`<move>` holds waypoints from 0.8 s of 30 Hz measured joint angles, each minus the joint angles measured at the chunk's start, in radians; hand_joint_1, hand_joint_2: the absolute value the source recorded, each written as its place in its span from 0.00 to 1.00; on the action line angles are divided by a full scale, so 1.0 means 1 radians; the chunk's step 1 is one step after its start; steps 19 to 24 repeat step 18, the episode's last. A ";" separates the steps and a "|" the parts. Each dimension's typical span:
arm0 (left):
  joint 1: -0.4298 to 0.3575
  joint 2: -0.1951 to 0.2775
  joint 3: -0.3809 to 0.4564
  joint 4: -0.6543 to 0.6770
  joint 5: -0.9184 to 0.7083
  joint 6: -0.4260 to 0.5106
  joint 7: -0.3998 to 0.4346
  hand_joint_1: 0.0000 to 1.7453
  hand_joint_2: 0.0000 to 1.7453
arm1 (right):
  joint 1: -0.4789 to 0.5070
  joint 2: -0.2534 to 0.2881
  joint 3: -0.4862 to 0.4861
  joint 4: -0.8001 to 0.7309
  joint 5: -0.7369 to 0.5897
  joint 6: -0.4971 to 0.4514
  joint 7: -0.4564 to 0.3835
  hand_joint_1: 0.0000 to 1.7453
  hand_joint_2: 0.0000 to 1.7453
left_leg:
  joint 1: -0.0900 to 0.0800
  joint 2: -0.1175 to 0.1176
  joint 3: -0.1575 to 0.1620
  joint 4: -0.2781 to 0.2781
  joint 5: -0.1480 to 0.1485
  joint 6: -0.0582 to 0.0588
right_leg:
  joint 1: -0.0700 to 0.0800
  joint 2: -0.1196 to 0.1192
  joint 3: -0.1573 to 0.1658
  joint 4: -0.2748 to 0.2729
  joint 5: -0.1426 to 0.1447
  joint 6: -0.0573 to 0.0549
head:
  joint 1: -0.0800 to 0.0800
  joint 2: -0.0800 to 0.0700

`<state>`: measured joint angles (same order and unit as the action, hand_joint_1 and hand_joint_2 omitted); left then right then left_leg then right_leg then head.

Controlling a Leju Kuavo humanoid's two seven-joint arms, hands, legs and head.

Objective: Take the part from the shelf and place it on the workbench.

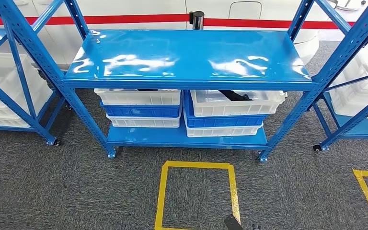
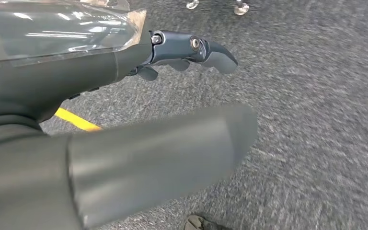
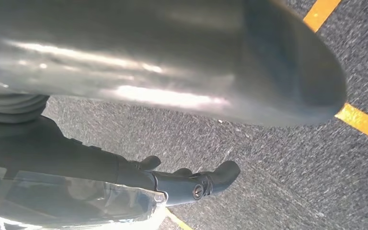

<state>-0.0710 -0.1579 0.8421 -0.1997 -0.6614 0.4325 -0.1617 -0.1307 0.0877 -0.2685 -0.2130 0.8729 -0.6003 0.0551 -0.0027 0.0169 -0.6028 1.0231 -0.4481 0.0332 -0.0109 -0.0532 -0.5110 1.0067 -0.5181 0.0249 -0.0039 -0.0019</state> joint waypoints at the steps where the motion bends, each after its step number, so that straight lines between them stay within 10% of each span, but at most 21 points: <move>1: 0.001 -0.001 0.000 0.000 0.000 -0.001 0.000 0.00 1.00 | 0.000 0.000 -0.002 0.000 -0.001 0.001 0.001 0.00 0.75 | 0.001 -0.004 0.005 -0.008 0.003 0.004 | 0.000 0.000 0.001 0.002 -0.003 0.005 | 0.000 0.000; 2: 0.001 -0.002 0.001 0.000 0.000 -0.002 0.000 0.00 1.00 | -0.001 -0.001 -0.004 -0.001 -0.002 0.002 0.001 0.00 1.00 | 0.003 -0.008 0.012 -0.017 0.007 0.010 | 0.001 0.006 -0.004 0.015 -0.011 0.007 | 0.000 0.000; 3: 0.000 -0.003 0.001 0.000 -0.001 -0.003 0.000 0.00 1.00 | -0.002 -0.002 -0.006 -0.001 -0.003 0.004 0.001 0.00 1.00 | 0.006 -0.011 0.019 -0.027 0.011 0.015 | 0.002 0.016 -0.020 0.051 -0.028 0.006 | 0.001 0.000; 6: -0.002 -0.006 0.001 0.000 -0.003 -0.006 0.001 0.00 1.00 | 0.003 -0.006 -0.011 -0.001 -0.005 0.012 0.001 0.00 0.25 | 0.008 -0.026 0.024 -0.033 0.012 0.021 | -0.002 0.044 -0.123 0.237 -0.098 -0.001 | 0.004 0.000; 7: -0.002 -0.006 0.001 0.000 -0.003 -0.007 0.004 0.00 1.00 | 0.006 -0.008 -0.013 -0.001 -0.006 0.014 0.001 0.00 0.25 | 0.008 -0.032 0.025 -0.033 0.011 0.021 | -0.003 0.046 -0.147 0.272 -0.102 0.004 | 0.004 0.000; 10: -0.001 -0.010 0.001 0.000 -0.003 -0.009 0.021 0.00 1.00 | 0.007 -0.013 -0.013 -0.001 -0.005 0.019 0.001 0.00 1.00 | 0.010 -0.048 0.030 -0.027 0.004 0.013 | -0.011 0.047 -0.109 0.149 -0.025 0.036 | 0.005 0.000; 13: -0.001 -0.010 0.000 0.000 -0.002 -0.011 0.037 0.00 1.00 | 0.005 -0.014 -0.013 -0.001 -0.002 0.025 0.001 0.00 1.00 | 0.005 -0.056 0.032 -0.013 -0.011 -0.004 | -0.013 0.051 -0.047 0.008 0.035 0.033 | 0.006 0.000; 18: 0.011 0.000 -0.041 -0.007 0.038 -0.036 0.051 0.00 1.00 | 0.021 -0.017 -0.006 -0.004 -0.051 0.062 0.000 0.00 1.00 | 0.004 -0.054 0.034 -0.012 -0.016 0.030 | -0.010 0.053 -0.040 0.004 0.038 0.014 | 0.005 0.000; 24: 0.011 0.000 -0.041 -0.007 0.038 -0.036 0.051 0.00 1.00 | 0.021 -0.017 -0.006 -0.004 -0.051 0.062 0.000 0.00 1.00 | 0.004 -0.054 0.034 -0.012 -0.016 0.030 | -0.010 0.053 -0.040 0.004 0.038 0.014 | 0.005 0.000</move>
